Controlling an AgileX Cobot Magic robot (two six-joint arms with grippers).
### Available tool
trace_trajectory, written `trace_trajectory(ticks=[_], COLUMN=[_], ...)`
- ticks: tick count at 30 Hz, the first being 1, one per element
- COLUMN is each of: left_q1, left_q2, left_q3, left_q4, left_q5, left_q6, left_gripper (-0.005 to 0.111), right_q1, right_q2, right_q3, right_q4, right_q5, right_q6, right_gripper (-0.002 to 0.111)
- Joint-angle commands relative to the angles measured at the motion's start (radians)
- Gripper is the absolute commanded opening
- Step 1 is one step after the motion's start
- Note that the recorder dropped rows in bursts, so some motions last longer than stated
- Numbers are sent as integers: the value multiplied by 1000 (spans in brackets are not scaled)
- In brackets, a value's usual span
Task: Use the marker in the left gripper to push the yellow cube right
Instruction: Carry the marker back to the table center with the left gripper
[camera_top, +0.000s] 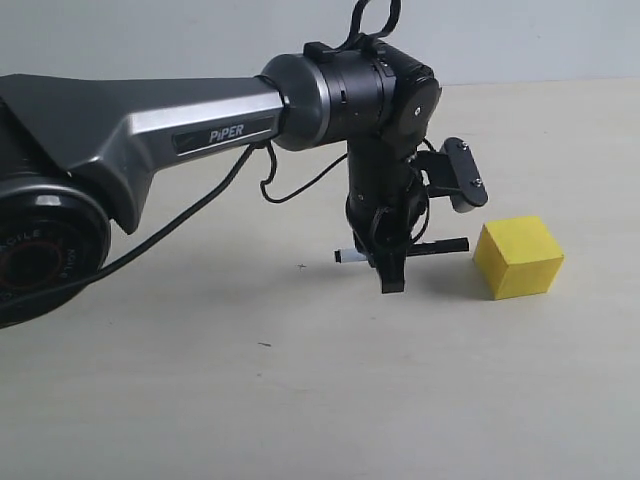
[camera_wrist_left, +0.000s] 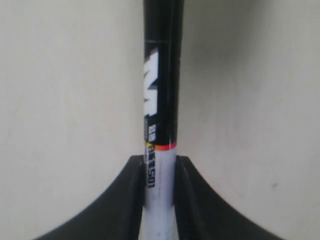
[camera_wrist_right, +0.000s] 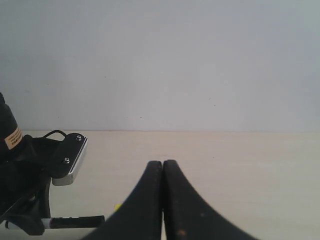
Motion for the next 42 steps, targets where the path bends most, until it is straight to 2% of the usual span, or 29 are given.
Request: trace_trajectory(ticks=[1,4,7,12,16,17,34,37,42], left_q1=[-12,-22,-26,0,1,1,-19,29,128], left_q2=[-4,-4,-4,-46,-75,-75,-79,-105,-132], left_q3=[-8,-8,-8,-8,-8,-8,-6,-6,-6], left_q4=[-9,-27,-31,91,181,178,100,87,-125], left_q5=[-78,-144,-153,-67,82,118,118,90,118], left_q6=[-12,-12,-12,-154,-197,-199,-279,-438,-530], left_gripper=[0,0,0,0,0,0,0,0,0], right_q1=[1,1,1,1,1,1,1,1,1], right_q2=[-6,-6,-6,-6,-6,-6,-6,-6,-6], right_q3=[4,4,4,4,4,4,4,4,4], right_q4=[-2,-2,-2,-2,-2,-2,-2,-2,-2], right_q5=[-5,-5,-5,-5,-5,-5,-5,-5,-5], right_q6=[-1,-1,-1,-1,-1,-1,-1,-1,-1], right_gripper=[0,0,0,0,0,0,0,0,0])
